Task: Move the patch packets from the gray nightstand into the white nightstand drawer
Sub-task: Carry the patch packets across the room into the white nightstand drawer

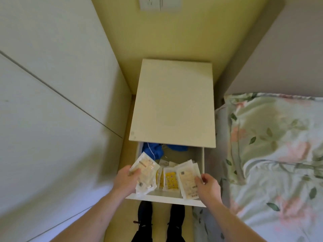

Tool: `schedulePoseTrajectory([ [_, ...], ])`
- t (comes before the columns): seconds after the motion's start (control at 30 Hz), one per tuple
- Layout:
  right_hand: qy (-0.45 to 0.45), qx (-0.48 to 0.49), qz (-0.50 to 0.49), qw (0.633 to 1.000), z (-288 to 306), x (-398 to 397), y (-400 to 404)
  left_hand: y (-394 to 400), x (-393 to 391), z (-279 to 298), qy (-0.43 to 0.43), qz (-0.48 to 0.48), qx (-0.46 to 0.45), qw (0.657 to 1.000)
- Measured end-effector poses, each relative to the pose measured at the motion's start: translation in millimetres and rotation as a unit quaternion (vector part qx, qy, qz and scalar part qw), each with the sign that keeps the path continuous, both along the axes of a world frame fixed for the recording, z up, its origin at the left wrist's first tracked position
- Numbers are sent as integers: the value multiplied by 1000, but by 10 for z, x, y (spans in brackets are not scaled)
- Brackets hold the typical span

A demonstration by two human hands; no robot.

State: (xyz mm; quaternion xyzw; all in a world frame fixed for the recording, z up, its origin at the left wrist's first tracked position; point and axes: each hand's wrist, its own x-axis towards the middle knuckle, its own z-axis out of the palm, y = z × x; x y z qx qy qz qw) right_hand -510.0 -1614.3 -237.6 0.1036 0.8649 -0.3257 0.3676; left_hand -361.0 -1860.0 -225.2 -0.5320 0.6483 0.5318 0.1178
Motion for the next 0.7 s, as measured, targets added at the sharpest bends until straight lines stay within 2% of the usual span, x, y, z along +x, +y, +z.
schedulePoseTrajectory([
  [0.17,-16,26,5,1000,-760,-58,-216,-72,-116,-663,2,-66,-23,998],
  [0.33,-19,52,21,998,-1284,47,-303,-98,-106,-1062,4,-107,-61,992],
  [0.53,-24,75,22,997,-1501,190,-283,-136,-156,-1257,-24,-185,-132,973],
  [0.7,-21,89,38,995,-1455,159,-236,-97,-224,-1315,-68,-313,-200,926],
])
